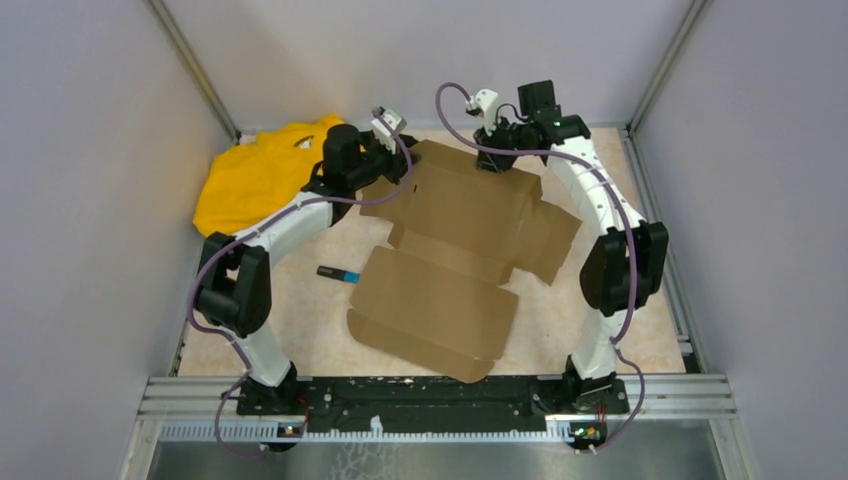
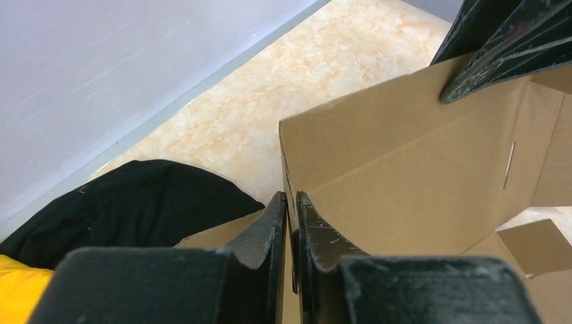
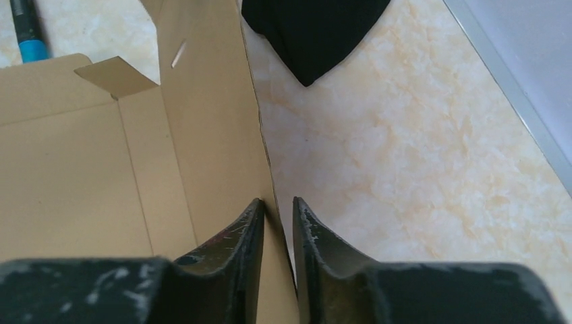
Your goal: Fold the paper box
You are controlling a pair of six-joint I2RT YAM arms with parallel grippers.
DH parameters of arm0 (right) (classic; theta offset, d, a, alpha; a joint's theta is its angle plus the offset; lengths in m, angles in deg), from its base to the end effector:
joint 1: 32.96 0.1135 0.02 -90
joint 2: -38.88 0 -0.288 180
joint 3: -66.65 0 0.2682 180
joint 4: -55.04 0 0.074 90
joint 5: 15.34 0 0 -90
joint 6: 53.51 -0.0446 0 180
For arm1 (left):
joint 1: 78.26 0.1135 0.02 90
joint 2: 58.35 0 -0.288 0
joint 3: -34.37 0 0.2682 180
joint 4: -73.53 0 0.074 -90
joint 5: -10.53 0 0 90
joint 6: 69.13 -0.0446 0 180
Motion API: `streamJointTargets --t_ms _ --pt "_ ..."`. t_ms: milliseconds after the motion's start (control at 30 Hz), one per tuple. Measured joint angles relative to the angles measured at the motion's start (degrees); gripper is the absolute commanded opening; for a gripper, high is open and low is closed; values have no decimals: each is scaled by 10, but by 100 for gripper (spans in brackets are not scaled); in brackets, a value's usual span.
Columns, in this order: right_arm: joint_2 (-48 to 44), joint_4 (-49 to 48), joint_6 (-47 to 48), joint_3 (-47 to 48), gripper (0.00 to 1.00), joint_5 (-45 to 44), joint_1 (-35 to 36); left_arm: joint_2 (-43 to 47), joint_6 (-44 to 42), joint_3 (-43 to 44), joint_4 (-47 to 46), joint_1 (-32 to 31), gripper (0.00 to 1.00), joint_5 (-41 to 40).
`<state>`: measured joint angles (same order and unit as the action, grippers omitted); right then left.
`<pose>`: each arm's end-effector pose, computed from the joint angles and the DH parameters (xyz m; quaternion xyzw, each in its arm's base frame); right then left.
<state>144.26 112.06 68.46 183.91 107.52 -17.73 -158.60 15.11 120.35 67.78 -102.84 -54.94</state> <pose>0.4157 0.1383 0.3674 -0.4538 0.7692 0.2054 0.4001 0.3965 -0.2017 0.3138 0.3276 0.6783 -0.2631 0.6028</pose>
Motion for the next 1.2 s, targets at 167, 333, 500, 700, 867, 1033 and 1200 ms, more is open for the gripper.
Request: streamJointTargets --t_ms 167,333,500,700,867,1033,1200 --pt "0 1 0 -2 2 -31 13 0 10 4 -2 3 47 0" --pt "0 -1 -2 -22 0 -70 29 0 28 5 -2 9 62 3" --pt "-14 -9 -10 -55 0 -135 47 0 52 6 -2 30 65 7" --pt "-61 -13 -16 -85 0 -231 73 22 81 -3 -3 50 67 4" --pt "-113 -20 -14 -102 0 -327 99 52 95 -14 -11 54 68 -3" --pt "-151 -47 -1 -136 0 -438 137 59 112 -36 -20 56 68 -9" --pt "-160 -68 7 -184 0 -538 170 57 136 -53 -23 57 68 -16"
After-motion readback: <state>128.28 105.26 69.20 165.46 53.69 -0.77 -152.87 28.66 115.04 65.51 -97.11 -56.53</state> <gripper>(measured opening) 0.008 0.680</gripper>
